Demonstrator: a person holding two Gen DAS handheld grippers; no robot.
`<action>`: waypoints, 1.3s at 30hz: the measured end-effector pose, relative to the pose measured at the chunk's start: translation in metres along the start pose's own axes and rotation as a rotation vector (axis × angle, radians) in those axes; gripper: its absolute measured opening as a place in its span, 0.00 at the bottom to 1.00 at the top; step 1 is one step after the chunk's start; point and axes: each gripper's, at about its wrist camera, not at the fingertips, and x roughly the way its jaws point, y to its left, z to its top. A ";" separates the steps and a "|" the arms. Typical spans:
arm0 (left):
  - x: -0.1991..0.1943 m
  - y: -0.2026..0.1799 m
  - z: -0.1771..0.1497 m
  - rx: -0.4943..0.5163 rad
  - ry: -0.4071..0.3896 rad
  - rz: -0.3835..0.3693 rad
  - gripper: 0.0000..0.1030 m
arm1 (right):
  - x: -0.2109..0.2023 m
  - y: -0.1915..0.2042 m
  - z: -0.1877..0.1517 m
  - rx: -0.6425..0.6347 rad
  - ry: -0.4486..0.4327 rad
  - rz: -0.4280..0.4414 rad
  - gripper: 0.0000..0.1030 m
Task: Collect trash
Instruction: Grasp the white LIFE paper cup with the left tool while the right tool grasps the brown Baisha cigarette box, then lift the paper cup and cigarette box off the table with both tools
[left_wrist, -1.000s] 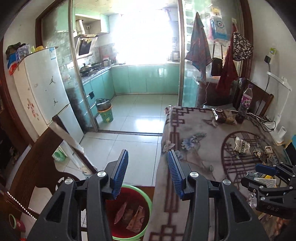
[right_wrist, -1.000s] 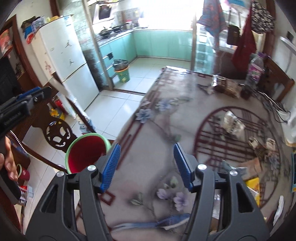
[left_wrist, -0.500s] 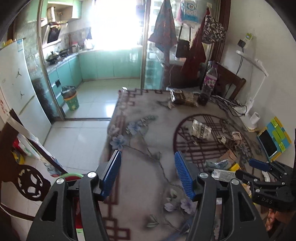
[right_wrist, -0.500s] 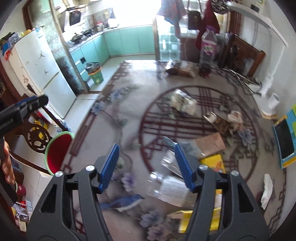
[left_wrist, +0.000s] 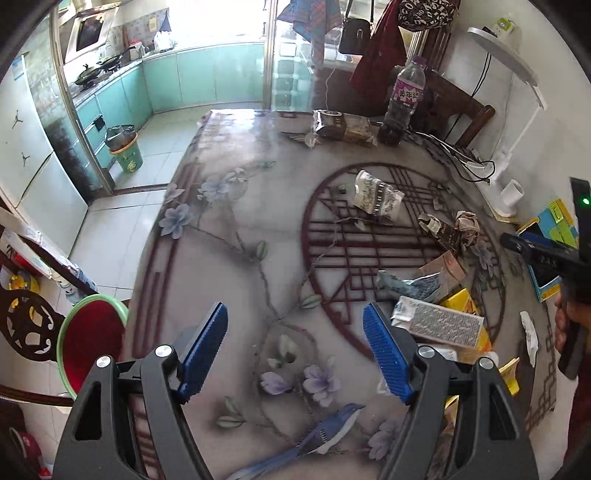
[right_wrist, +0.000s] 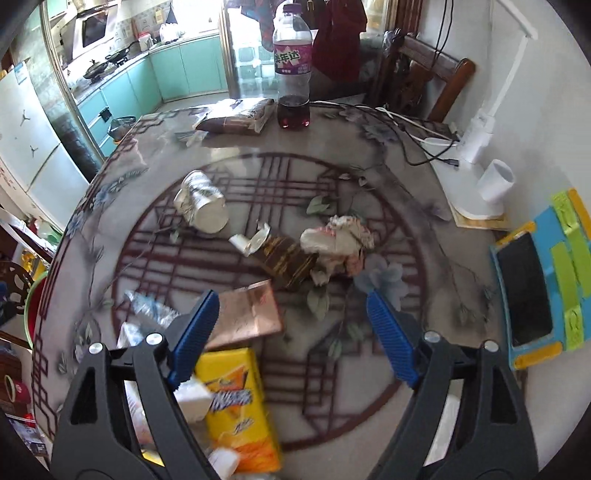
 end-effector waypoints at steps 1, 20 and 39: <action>0.004 -0.006 0.004 -0.008 0.007 -0.014 0.70 | 0.008 -0.002 0.007 -0.026 0.003 0.007 0.78; 0.174 -0.097 0.132 -0.154 0.131 -0.141 0.75 | 0.125 0.024 0.042 -0.333 0.199 0.167 0.44; 0.201 -0.117 0.143 -0.095 0.062 -0.116 0.32 | 0.054 0.008 0.027 -0.023 0.031 0.246 0.45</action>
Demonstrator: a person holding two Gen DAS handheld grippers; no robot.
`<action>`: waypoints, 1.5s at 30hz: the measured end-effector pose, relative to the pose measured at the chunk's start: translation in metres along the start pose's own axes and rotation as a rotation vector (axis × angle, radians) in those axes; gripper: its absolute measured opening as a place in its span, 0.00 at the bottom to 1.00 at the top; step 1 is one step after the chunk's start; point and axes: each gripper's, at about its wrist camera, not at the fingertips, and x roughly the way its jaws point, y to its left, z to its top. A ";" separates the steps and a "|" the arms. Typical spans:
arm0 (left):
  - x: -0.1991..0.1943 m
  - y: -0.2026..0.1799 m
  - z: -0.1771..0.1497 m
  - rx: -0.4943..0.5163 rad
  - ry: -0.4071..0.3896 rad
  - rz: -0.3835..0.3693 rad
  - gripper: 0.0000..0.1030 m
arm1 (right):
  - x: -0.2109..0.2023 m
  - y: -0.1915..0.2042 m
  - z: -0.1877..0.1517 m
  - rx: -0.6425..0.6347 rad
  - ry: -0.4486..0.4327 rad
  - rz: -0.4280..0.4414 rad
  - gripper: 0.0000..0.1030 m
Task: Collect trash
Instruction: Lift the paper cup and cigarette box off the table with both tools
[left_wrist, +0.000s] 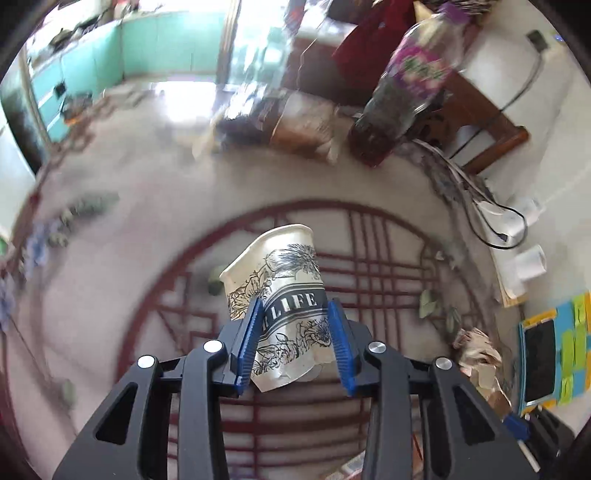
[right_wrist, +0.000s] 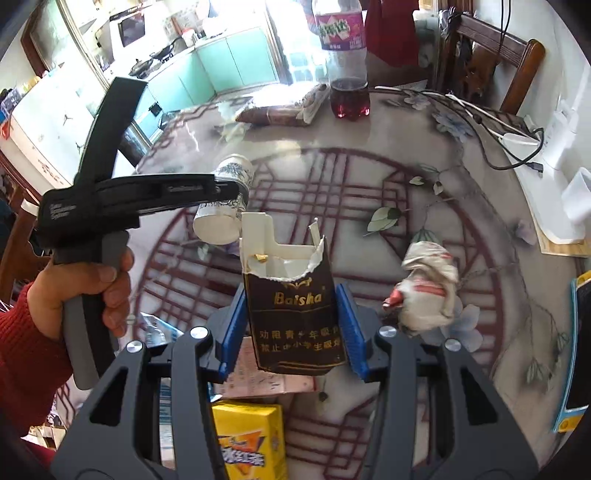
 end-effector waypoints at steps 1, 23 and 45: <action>-0.008 0.000 -0.001 0.014 -0.015 0.001 0.32 | -0.003 0.003 0.000 0.000 -0.006 -0.001 0.45; -0.161 0.064 -0.110 0.037 -0.079 -0.007 0.33 | -0.074 0.067 -0.065 0.034 -0.029 0.002 0.45; -0.211 0.145 -0.137 -0.060 -0.138 0.005 0.31 | -0.086 0.148 -0.070 -0.020 -0.031 0.012 0.45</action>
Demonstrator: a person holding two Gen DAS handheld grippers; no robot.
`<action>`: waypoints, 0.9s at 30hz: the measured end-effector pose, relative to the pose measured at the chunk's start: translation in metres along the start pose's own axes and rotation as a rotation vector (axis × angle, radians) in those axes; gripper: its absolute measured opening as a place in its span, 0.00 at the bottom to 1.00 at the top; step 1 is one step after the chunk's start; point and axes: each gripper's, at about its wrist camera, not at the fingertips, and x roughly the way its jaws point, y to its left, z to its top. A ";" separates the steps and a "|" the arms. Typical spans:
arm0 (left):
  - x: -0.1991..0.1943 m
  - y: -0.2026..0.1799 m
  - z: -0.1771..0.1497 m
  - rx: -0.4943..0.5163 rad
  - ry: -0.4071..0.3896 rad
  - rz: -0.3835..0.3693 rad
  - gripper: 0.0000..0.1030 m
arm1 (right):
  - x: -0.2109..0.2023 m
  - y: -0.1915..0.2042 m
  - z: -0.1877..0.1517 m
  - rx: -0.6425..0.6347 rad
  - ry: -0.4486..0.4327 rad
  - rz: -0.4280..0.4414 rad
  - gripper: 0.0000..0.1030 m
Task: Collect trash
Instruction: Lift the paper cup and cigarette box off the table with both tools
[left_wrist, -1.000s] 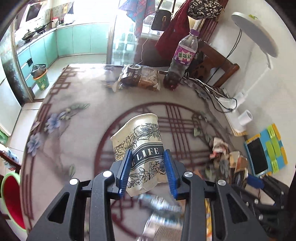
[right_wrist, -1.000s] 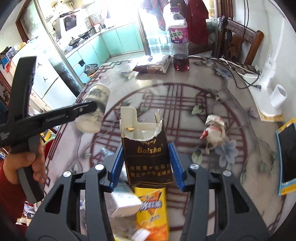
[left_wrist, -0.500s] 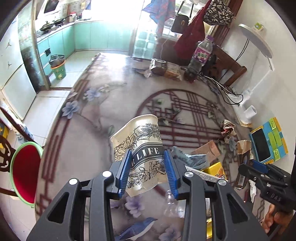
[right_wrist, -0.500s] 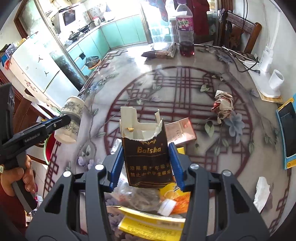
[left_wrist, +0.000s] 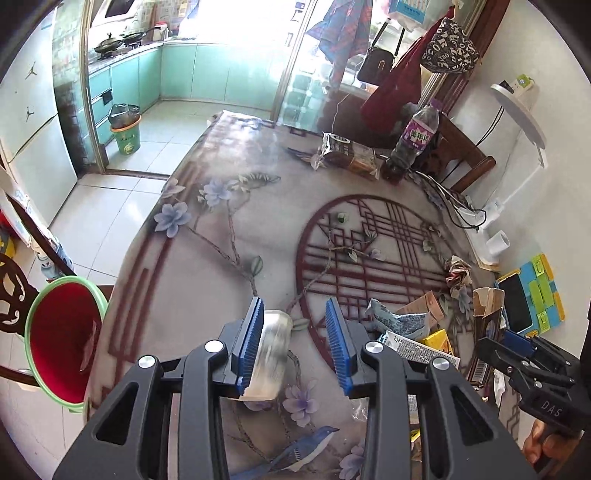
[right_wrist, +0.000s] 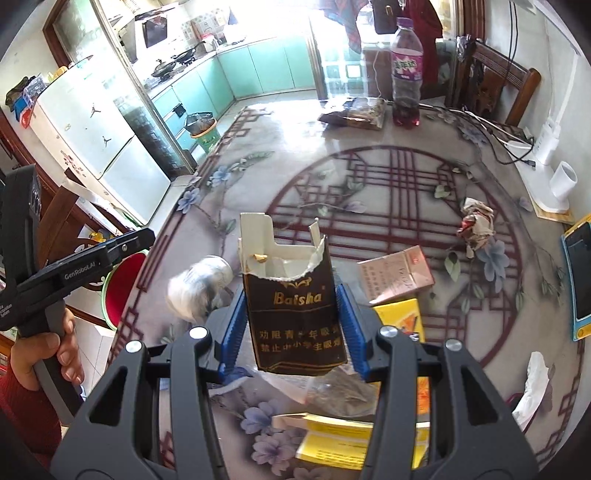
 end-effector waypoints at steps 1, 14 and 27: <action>-0.001 0.002 0.001 0.000 -0.004 -0.003 0.29 | 0.000 0.004 0.001 -0.004 0.001 -0.001 0.45; 0.021 0.046 -0.008 -0.022 0.075 0.040 0.59 | -0.006 0.035 -0.006 0.017 -0.018 -0.027 0.45; 0.096 0.059 -0.068 0.019 0.363 0.044 0.53 | 0.001 0.034 -0.030 0.077 0.048 -0.053 0.46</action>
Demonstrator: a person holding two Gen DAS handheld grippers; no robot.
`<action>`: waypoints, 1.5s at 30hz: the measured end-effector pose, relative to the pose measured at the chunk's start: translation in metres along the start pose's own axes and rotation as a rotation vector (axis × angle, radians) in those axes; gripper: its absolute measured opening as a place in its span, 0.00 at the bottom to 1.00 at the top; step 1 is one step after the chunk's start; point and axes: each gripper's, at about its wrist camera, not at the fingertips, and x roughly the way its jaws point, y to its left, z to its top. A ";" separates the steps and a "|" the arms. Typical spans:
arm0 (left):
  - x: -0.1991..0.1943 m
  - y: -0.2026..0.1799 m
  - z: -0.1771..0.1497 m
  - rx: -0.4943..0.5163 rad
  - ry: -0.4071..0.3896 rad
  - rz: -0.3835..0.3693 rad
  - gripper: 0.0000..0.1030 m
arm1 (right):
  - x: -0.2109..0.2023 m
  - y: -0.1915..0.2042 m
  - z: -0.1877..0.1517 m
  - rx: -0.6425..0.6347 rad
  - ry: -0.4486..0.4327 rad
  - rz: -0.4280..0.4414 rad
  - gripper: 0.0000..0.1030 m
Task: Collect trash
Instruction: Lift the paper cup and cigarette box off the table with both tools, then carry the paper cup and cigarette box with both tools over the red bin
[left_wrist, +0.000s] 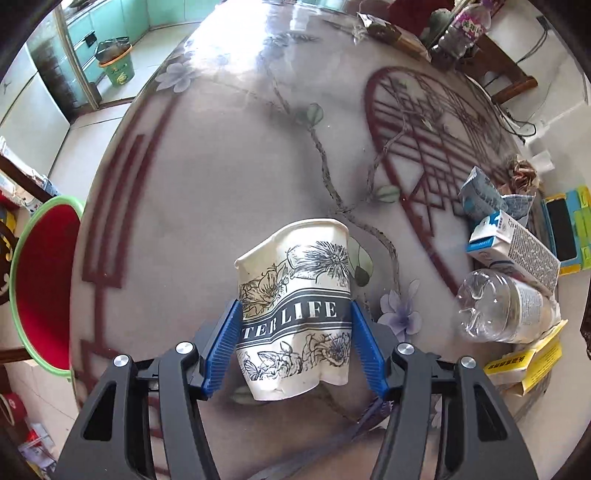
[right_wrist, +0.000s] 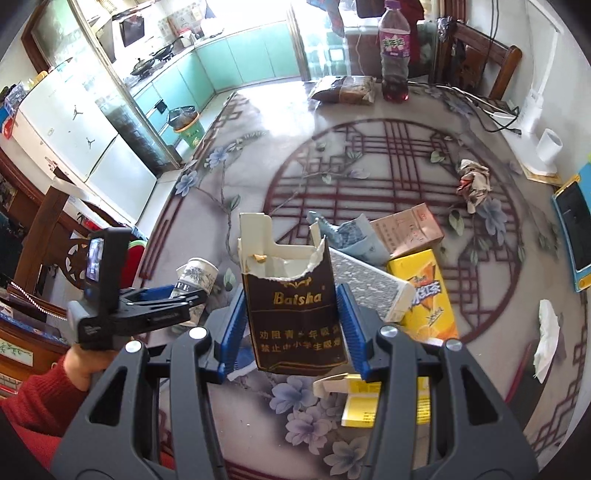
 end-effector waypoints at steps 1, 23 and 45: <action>-0.002 0.001 0.000 -0.007 -0.007 -0.021 0.46 | 0.001 0.004 0.001 -0.009 0.002 0.004 0.46; -0.142 0.102 0.008 -0.133 -0.348 0.034 0.36 | 0.018 0.143 0.036 -0.286 -0.033 0.131 0.46; -0.151 0.280 -0.047 -0.437 -0.309 0.175 0.37 | 0.119 0.318 0.043 -0.414 0.100 0.396 0.46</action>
